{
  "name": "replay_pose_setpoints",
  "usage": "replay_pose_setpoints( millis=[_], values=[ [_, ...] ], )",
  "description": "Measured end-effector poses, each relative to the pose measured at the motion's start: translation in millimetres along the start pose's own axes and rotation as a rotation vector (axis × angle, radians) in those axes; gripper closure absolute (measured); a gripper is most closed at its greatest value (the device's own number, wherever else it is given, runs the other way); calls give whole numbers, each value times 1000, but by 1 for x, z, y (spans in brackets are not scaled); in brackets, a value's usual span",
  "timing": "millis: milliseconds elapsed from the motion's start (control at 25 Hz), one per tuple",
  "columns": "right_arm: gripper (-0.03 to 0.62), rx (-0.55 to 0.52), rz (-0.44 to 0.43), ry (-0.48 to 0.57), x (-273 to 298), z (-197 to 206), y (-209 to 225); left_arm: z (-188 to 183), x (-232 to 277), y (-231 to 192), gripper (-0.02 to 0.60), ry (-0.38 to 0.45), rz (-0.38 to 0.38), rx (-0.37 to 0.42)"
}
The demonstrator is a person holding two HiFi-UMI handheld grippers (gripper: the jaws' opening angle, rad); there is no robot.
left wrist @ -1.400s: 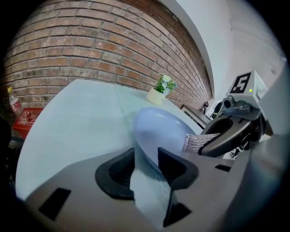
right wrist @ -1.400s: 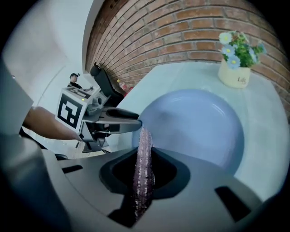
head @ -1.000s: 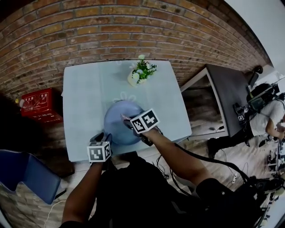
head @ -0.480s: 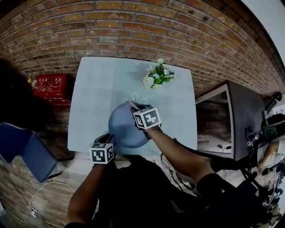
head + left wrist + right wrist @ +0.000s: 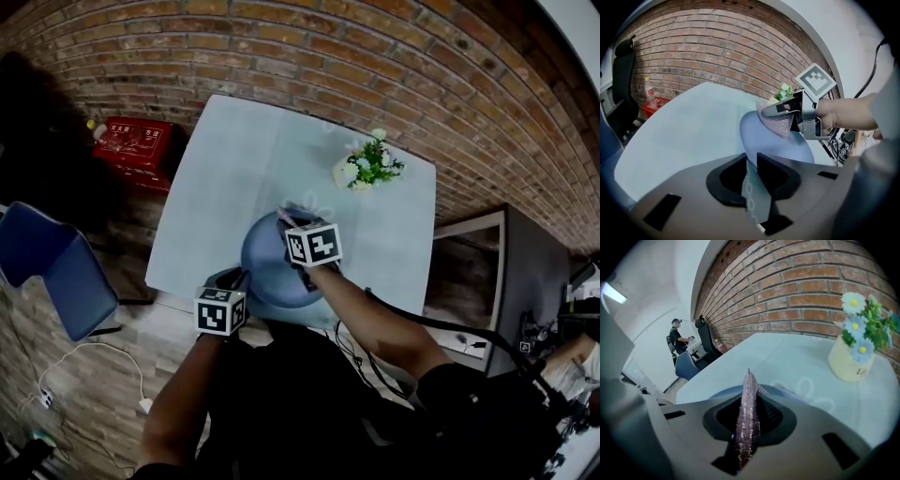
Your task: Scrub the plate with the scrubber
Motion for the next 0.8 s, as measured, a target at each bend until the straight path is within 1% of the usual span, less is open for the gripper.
replay_pose_setpoints(
  millis=[320, 600, 800],
  values=[
    [522, -27, -67, 0, 8, -1, -12, 3, 1, 0, 505, 37, -21, -12],
    [522, -62, -139, 3, 12, -1, -30, 5, 1, 4, 500, 37, -37, -15],
    [522, -90, -161, 2, 12, -1, -37, 6, -3, 11, 495, 56, -75, 29]
  ],
)
Point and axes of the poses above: the fingertips, and each gripper's own axes: x forward along the fingers, y to its right, z out of its underside, the point moved 7 cm from there along -x, backward along the fingers, and after that the axes turned 9 degrees about z, right-handed, at the moved point
